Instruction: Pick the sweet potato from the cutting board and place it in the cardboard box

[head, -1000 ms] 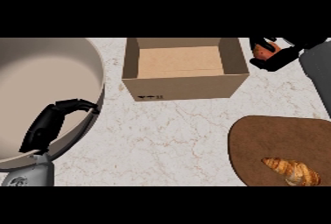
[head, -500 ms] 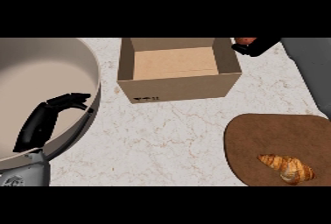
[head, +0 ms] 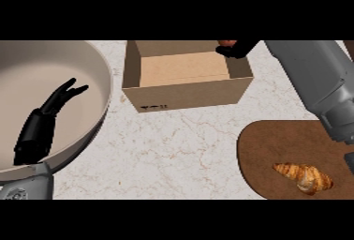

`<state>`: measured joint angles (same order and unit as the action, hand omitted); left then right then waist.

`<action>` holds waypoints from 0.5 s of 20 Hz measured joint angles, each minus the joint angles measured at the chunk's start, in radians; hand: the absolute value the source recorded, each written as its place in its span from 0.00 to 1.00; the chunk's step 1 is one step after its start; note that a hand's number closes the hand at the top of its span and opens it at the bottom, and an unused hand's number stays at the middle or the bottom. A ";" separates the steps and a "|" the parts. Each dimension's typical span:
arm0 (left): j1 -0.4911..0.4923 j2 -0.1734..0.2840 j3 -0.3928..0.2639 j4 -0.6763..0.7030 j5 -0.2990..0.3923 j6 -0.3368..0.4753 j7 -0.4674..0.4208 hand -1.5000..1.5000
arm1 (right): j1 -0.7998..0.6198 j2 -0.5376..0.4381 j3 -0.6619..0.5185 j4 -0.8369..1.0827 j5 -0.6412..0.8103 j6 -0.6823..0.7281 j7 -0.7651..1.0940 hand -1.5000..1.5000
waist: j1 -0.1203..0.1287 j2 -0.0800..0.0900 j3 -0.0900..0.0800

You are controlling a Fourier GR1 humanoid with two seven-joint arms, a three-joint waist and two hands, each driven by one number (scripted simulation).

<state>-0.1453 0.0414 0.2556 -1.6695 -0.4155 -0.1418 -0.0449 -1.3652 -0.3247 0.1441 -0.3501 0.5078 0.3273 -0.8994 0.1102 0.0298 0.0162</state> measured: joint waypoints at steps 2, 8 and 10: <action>0.005 0.001 -0.002 -0.001 0.002 0.021 -0.007 0.50 | -0.017 0.029 0.014 0.015 0.008 -0.001 0.010 1.00 | -0.003 -0.001 0.002; 0.038 0.005 -0.023 -0.013 -0.001 0.027 0.022 0.50 | -0.044 0.147 0.061 0.066 0.043 -0.027 0.050 1.00 | -0.006 -0.004 0.002; 0.043 0.011 -0.018 -0.014 0.001 0.025 0.028 0.50 | -0.049 0.178 0.078 0.085 0.061 -0.037 0.056 1.00 | -0.009 -0.003 0.003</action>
<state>-0.1028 0.0522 0.2373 -1.6835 -0.4144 -0.1163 -0.0168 -1.4140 -0.1466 0.2224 -0.2650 0.5689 0.2904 -0.8433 0.1015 0.0265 0.0192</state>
